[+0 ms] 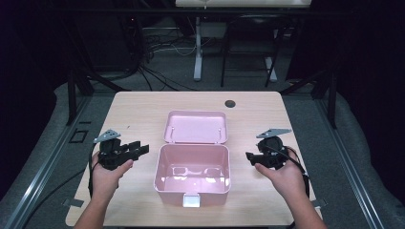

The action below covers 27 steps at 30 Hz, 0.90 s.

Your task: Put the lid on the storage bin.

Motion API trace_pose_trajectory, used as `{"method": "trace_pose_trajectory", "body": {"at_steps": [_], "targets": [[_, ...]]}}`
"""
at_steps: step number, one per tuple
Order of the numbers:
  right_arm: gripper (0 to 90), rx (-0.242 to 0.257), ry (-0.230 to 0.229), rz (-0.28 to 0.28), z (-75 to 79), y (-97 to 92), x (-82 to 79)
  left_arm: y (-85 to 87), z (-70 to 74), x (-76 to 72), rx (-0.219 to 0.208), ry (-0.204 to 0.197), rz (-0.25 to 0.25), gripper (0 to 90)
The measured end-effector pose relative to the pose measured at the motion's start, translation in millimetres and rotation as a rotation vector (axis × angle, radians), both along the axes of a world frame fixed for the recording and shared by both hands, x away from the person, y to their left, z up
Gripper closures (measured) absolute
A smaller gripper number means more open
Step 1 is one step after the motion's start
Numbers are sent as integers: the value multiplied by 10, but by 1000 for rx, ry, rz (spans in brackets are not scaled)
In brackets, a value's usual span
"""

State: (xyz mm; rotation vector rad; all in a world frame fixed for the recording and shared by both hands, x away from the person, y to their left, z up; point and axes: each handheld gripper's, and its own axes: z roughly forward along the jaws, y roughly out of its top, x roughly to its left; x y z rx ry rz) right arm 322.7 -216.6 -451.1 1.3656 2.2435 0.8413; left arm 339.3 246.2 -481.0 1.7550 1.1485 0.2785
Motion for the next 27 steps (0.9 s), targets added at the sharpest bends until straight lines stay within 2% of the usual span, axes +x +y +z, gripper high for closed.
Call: {"method": "trace_pose_trajectory", "body": {"at_steps": [2, 5, 6, 10, 11, 14, 17, 24, 27], "targets": [[459, -14, 2, -8, -2, -22, 35, 3, 9, -7, 1, -4, -1, 506], [458, -24, -25, -23, -14, -66, 77, 6, 18, -16, 14, -11, -4, 506], [458, -28, -14, -28, -9, -80, 87, 7, 17, -17, 16, -9, -5, 505], [456, -47, 63, -40, 2, -114, 142, 18, 21, -25, 26, -33, -11, 502], [453, -54, 65, -42, 9, -117, 159, 19, 20, -25, 31, -40, -9, 501], [425, -76, 104, -41, 40, -129, 223, 23, 23, -23, 30, -22, -18, 504], [417, -116, 158, -39, 61, -115, 298, 18, 26, -23, 53, 4, -18, 506], [406, -195, 267, -57, 77, -67, 461, 21, 38, -33, 68, 12, -14, 508], [406, -208, 300, -72, 73, -57, 509, 17, 38, -42, 71, 6, -12, 508]]}}
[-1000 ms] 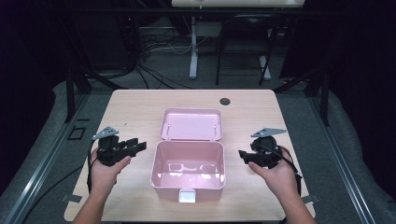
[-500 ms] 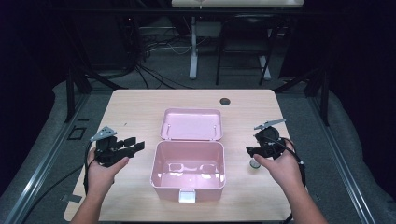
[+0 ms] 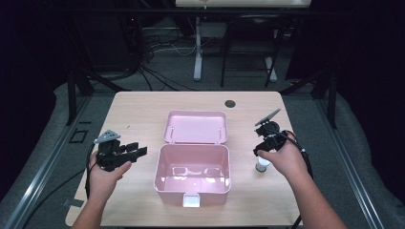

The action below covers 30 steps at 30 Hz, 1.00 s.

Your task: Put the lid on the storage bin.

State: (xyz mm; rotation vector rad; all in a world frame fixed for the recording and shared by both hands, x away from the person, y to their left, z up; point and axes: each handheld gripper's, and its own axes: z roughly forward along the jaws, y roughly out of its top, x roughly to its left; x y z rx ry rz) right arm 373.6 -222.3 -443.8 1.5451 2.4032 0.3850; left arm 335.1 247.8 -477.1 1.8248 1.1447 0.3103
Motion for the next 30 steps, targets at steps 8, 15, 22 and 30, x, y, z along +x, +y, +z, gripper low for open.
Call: {"method": "trace_pose_trajectory", "body": {"at_steps": [8, 15, 22, 30], "targets": [[406, -21, 85, -22, -63, 15, 76, 21, 13, -16, -1, -1, 6, 508], [406, -42, 132, -49, -134, -17, 68, 29, 5, -8, -4, 4, 15, 507], [406, -13, 153, -48, -169, -76, -32, 36, -4, -2, 1, 10, 16, 507], [409, -8, 182, -90, -315, -142, 62, 28, -11, 4, 1, 11, 16, 507]]}}
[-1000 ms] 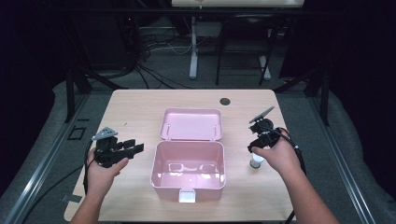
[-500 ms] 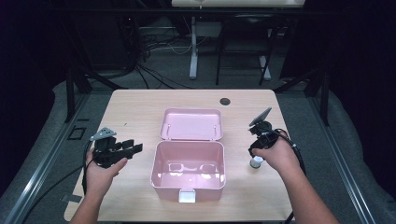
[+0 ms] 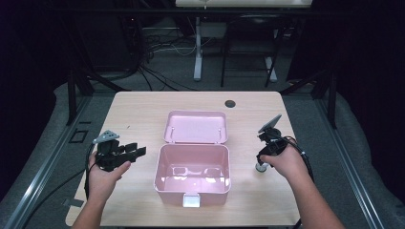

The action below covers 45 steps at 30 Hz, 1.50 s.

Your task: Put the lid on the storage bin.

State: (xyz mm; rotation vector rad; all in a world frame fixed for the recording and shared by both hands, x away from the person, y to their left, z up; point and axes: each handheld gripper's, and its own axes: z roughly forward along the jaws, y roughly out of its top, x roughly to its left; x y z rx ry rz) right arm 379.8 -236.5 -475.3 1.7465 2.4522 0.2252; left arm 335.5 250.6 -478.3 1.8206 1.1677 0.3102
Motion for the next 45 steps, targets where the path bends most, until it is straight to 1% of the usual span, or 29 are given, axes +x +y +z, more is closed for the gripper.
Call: {"method": "trace_pose_trajectory", "body": {"at_steps": [1, 2, 3, 4, 6, 7, 8, 9, 11, 15, 16, 17, 18, 19, 20, 22, 23, 25, 27, 28, 29, 31, 32, 34, 39, 41, 43, 44, 45], "targets": [[409, 2, 1, -4, -19, -7, 15, 8, -6, 3, -1, 1, 0, 507], [409, 13, -7, -10, -55, -13, 32, 10, -8, 4, -4, 3, 0, 507], [408, 15, 3, -14, -62, -12, 39, 13, -11, 6, -4, 4, 0, 508], [408, 19, 2, -14, -79, -18, 47, 16, -13, 6, -6, 5, 3, 507], [407, -5, 17, -15, -107, -22, 71, 24, -11, 7, -9, 6, 1, 508], [407, -6, 16, -28, -122, -17, 80, 22, -11, 7, -12, 4, 3, 508], [408, -8, 18, -23, -135, -22, 94, 22, -9, 6, -13, 3, 3, 508], [411, -9, 28, -32, -141, -18, 104, 21, -8, 5, -14, 3, 4, 508], [417, -14, 35, -30, -158, -16, 126, 20, -8, 5, -14, 3, 4, 508], [440, -10, 36, -41, -186, -7, 157, 20, -10, 5, -13, 1, 3, 508], [442, -10, 36, -29, -196, -14, 166, 20, -10, 5, -14, 1, 3, 508], [444, -5, 33, -34, -213, -12, 167, 22, -10, 5, -14, 1, 4, 508], [446, -12, 53, -38, -209, -6, 172, 24, -10, 5, -14, 1, 4, 508], [446, -11, 51, -32, -219, -7, 177, 27, -8, 5, -13, 2, 3, 508], [452, -8, 50, -38, -225, -1, 176, 27, -9, 5, -14, 1, 5, 508], [461, 22, 53, -40, -248, -7, 178, 29, -8, 5, -14, 2, 6, 508], [466, 23, 64, -49, -269, -5, 177, 27, -9, 5, -17, 2, 6, 508], [479, 23, 73, -46, -328, -31, 181, 24, -12, 7, -15, 1, 4, 508], [479, 26, 72, -54, -363, -30, 180, 22, -15, 8, -15, 1, 3, 508], [480, 19, 81, -39, -360, -36, 188, 21, -16, 9, -14, 2, 3, 508], [481, 17, 77, -33, -361, -36, 191, 23, -15, 9, -12, 5, 1, 508], [483, 19, 74, -45, -356, -17, 195, 19, -19, 11, -11, 6, 2, 508], [487, 22, 63, -42, -368, -15, 200, 17, -22, 12, -12, 4, 4, 508], [492, 14, 75, -41, -364, -9, 211, 17, -24, 13, -12, 4, 4, 508], [497, 2, 77, -25, -367, 2, 216, 20, -22, 10, -12, 5, 2, 508], [499, 2, 81, -34, -365, 14, 207, 20, -20, 9, -12, 6, 1, 508], [500, -7, 90, -15, -358, 19, 203, 22, -16, 8, -14, 4, 2, 508], [501, -5, 78, -1, -355, 24, 195, 22, -14, 8, -15, 2, 3, 508], [501, -8, 87, -5, -330, 40, 185, 24, -11, 7, -15, 2, 3, 508]]}}
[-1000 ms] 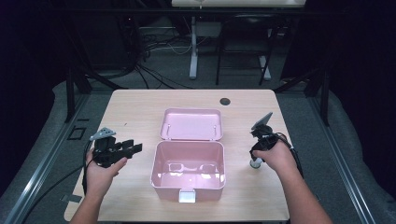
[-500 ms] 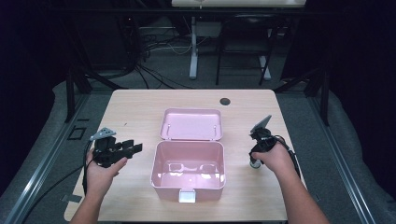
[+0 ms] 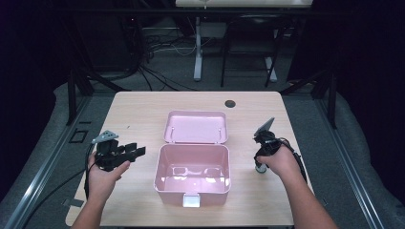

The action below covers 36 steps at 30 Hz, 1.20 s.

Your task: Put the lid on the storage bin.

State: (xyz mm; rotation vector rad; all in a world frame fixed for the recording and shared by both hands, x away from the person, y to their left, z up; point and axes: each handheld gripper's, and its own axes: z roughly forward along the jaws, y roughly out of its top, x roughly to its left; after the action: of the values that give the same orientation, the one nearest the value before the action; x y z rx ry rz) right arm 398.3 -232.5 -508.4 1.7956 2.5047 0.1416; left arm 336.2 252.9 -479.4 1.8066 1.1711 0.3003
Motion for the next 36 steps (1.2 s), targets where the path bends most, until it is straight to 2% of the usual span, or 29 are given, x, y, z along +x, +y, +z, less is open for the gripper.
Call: {"method": "trace_pose_trajectory", "body": {"at_steps": [8, 10, 13, 18, 20, 27, 36], "targets": [[502, 0, -41, 59, 238, 77, -70, 5, 2, -3, 1, 2, 1, 507], [502, 3, -36, 75, 347, 118, -100, 6, 4, -6, -1, 1, 2, 508], [502, 1, -55, 118, 495, 171, -140, 9, 1, -5, 0, 2, 1, 508], [502, 5, -76, 148, 723, 245, -175, 3, -3, -4, 2, 2, 1, 508], [502, 25, -85, 145, 777, 256, -175, 3, -3, -5, 2, 3, 0, 508], [502, 15, -92, 163, 982, 306, -165, 15, -7, -2, -1, 5, 1, 508], [502, 16, -115, 237, 1251, 476, -219, 3, -6, -4, 2, 5, -4, 508]]}}
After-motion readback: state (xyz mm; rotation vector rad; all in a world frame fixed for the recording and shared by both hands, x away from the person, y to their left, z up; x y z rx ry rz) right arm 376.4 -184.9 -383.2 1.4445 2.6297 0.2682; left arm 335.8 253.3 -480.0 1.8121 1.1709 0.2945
